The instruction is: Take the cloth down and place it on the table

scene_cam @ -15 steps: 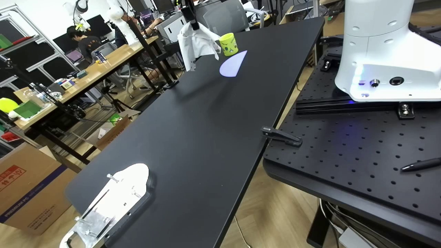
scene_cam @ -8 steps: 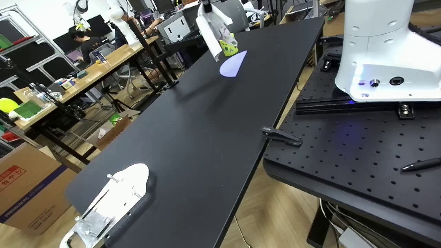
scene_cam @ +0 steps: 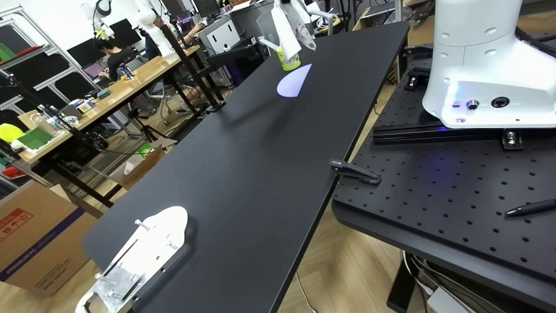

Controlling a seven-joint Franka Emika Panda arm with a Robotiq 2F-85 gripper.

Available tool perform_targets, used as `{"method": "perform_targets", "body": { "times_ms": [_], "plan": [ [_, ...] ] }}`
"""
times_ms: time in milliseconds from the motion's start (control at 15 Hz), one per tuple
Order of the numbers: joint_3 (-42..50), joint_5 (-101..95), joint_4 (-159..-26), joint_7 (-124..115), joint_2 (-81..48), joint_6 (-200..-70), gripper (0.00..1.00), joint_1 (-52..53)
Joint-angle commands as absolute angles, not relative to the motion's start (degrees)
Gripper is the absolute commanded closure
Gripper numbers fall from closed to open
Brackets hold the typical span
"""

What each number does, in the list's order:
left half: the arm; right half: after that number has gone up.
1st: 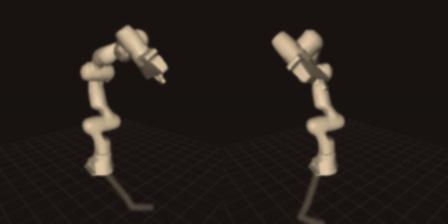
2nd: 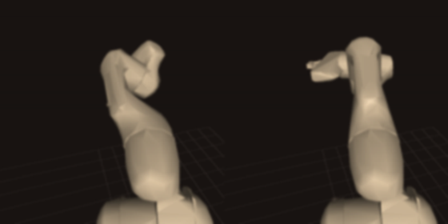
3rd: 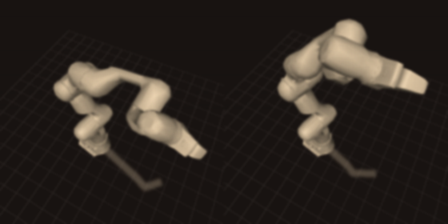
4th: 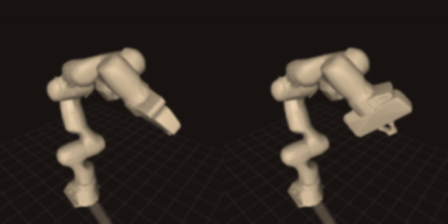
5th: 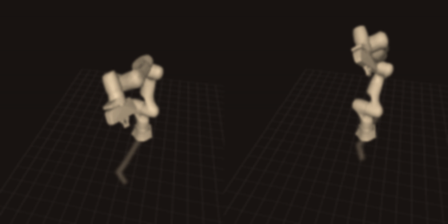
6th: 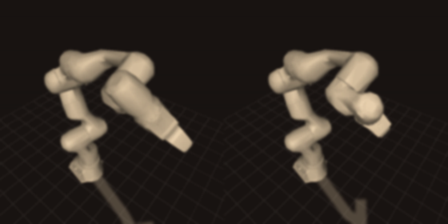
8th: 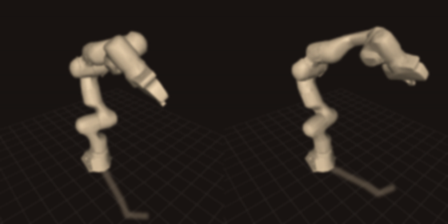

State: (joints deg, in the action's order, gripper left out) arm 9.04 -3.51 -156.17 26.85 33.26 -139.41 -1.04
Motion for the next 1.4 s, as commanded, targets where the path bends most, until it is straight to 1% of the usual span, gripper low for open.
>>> {"method": "perform_targets", "body": {
  "times_ms": [0,267,733,800,867,933,1000,1067,1333],
  "plan": [
    [11.76,-3.37,-155.71,24.9,29.1,-145.38,0.99,-2.49],
    [13.52,-2.57,-154.11,24.94,23.16,-149.71,0.99,-3.04],
    [15.05,0.25,-149.84,26.2,14.67,-152.12,0.99,-3.02],
    [15.02,0.43,-149.11,26.32,13.63,-152.12,0.73,-3.07],
    [14.94,0.7,-148.55,26.35,12.87,-152.01,0.71,-3.14],
    [14.86,1.16,-148.06,26.59,12.32,-151.79,0.66,-3.17],
    [14.71,1.34,-147.75,26.58,11.98,-151.68,0.6,-3.35],
    [14.62,1.57,-147.5,26.64,11.81,-151.5,0.51,-3.45],
    [14.01,1.45,-147.79,25.13,12.9,-149.96,0.25,-4.17]
  ]
}}
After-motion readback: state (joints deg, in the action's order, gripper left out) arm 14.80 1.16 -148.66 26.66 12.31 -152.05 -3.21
